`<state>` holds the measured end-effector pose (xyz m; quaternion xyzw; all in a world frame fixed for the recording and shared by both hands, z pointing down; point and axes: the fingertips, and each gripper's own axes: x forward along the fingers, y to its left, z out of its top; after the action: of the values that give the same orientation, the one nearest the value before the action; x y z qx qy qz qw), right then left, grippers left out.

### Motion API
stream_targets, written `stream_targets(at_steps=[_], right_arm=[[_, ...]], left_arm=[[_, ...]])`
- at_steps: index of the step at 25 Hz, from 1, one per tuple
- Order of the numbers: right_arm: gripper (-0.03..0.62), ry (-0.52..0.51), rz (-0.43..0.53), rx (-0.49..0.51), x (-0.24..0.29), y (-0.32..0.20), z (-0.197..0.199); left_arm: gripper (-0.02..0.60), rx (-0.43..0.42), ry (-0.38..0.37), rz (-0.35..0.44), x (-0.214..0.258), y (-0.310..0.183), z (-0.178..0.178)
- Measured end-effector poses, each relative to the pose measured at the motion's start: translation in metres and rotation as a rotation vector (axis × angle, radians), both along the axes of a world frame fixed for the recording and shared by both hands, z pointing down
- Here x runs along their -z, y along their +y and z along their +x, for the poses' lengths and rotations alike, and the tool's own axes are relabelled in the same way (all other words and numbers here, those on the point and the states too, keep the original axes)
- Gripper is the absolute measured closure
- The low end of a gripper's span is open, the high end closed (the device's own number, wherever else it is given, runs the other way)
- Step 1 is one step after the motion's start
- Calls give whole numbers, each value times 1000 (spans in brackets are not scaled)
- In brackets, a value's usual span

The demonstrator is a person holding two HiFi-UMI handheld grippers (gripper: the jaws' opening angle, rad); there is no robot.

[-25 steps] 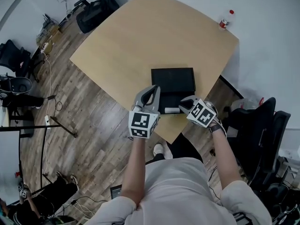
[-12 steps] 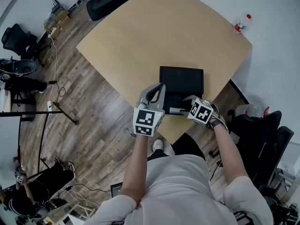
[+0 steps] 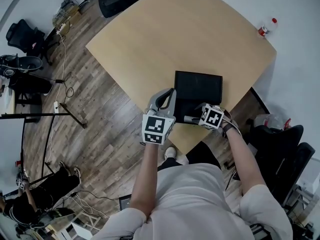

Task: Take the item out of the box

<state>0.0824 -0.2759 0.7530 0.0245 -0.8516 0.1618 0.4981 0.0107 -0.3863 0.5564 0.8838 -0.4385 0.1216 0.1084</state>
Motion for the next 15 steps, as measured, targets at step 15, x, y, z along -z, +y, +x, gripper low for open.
stream_targets(at_steps=[15], right_arm=[[436, 2, -113, 39, -16, 6, -8]], left_arm=[[575, 59, -14, -33, -11, -1, -18]])
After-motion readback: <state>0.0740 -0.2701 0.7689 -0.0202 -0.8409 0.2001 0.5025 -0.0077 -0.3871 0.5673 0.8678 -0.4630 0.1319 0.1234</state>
